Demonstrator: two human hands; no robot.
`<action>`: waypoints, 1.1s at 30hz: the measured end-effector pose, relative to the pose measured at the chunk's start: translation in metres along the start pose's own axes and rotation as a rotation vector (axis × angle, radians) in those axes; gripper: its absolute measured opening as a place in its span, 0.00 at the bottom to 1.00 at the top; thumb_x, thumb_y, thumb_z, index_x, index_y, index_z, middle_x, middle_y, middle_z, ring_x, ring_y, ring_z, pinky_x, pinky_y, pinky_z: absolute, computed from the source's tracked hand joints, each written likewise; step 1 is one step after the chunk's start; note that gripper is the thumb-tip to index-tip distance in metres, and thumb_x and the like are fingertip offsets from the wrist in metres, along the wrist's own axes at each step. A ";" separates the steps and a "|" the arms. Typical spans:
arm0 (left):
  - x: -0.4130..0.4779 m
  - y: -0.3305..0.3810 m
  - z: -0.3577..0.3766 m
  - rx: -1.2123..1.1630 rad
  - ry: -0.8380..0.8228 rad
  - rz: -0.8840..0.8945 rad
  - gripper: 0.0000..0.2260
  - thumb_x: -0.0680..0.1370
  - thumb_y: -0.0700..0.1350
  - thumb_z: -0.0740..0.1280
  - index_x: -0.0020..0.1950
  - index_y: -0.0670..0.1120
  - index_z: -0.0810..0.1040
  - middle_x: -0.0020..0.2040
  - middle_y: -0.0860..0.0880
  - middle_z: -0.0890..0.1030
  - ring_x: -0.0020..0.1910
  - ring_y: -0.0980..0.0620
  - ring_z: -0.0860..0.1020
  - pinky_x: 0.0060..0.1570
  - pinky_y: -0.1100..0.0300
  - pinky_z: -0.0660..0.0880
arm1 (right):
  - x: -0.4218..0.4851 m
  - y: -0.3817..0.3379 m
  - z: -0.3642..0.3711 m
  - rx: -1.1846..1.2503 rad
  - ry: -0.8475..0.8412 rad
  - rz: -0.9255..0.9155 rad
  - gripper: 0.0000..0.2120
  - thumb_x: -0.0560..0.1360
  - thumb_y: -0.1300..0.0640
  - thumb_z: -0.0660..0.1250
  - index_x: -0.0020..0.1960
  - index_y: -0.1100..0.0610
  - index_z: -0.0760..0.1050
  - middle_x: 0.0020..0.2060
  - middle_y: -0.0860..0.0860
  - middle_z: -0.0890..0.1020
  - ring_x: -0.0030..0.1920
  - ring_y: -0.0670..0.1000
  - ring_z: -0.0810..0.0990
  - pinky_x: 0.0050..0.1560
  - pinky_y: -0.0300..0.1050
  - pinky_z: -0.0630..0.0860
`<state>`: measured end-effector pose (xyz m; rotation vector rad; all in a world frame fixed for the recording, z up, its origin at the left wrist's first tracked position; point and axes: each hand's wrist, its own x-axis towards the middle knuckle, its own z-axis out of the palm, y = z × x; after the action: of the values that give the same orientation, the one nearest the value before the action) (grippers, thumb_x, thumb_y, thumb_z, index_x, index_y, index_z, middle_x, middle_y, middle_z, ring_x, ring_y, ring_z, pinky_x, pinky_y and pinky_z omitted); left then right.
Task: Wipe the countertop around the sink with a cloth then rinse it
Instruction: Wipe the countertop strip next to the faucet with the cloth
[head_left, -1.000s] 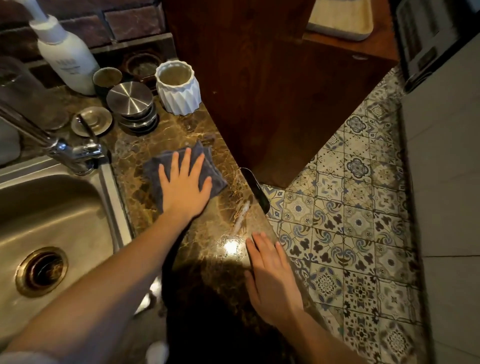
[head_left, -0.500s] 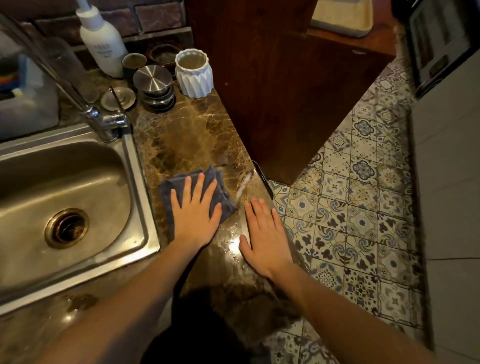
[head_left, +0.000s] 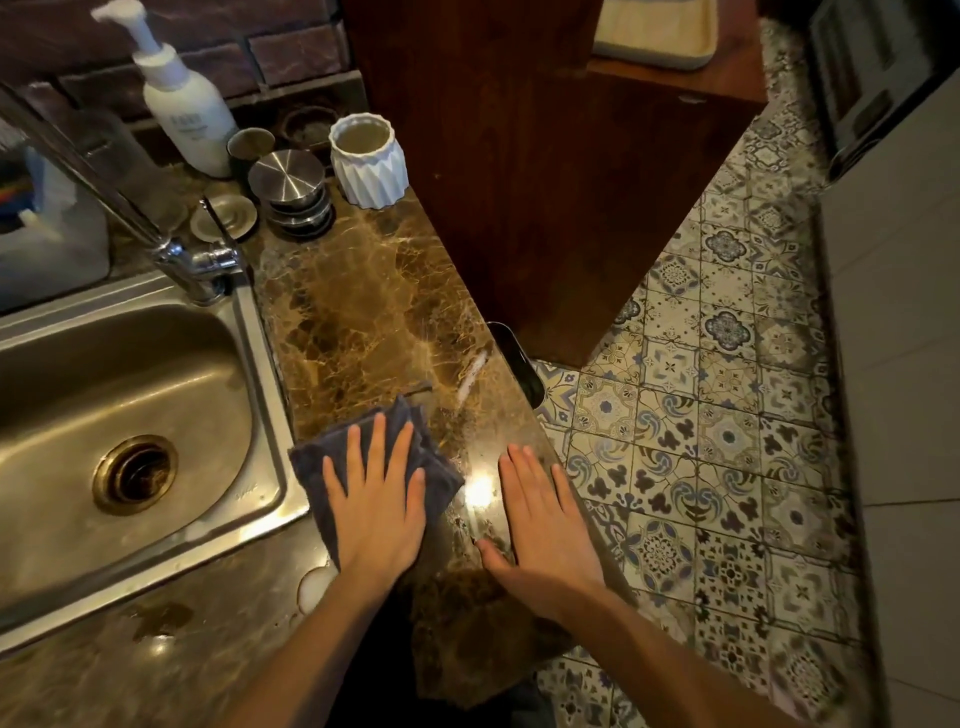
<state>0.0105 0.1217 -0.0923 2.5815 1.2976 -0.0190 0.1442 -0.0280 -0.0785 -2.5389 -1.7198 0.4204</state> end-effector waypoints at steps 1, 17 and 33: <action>0.016 0.001 -0.002 -0.004 -0.002 0.006 0.26 0.80 0.57 0.45 0.77 0.52 0.59 0.78 0.49 0.55 0.77 0.44 0.52 0.71 0.37 0.47 | 0.000 0.000 0.000 0.001 0.002 -0.001 0.41 0.77 0.36 0.51 0.78 0.62 0.47 0.78 0.56 0.49 0.77 0.54 0.43 0.73 0.56 0.45; 0.210 0.047 -0.015 0.063 0.013 0.250 0.22 0.83 0.53 0.48 0.78 0.53 0.56 0.79 0.49 0.50 0.78 0.45 0.46 0.72 0.41 0.41 | 0.004 0.003 -0.001 0.010 -0.009 -0.022 0.43 0.74 0.35 0.55 0.78 0.61 0.48 0.77 0.58 0.53 0.77 0.55 0.48 0.75 0.59 0.48; -0.006 0.052 0.011 0.056 0.015 0.235 0.24 0.79 0.54 0.50 0.75 0.49 0.65 0.76 0.45 0.62 0.75 0.41 0.59 0.69 0.39 0.52 | -0.006 0.001 -0.002 0.189 0.192 -0.042 0.19 0.73 0.51 0.59 0.62 0.55 0.68 0.61 0.54 0.73 0.68 0.54 0.66 0.73 0.58 0.58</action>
<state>0.0496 0.0849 -0.0912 2.7695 1.0046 0.0074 0.1433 -0.0332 -0.0757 -2.3237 -1.5818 0.3093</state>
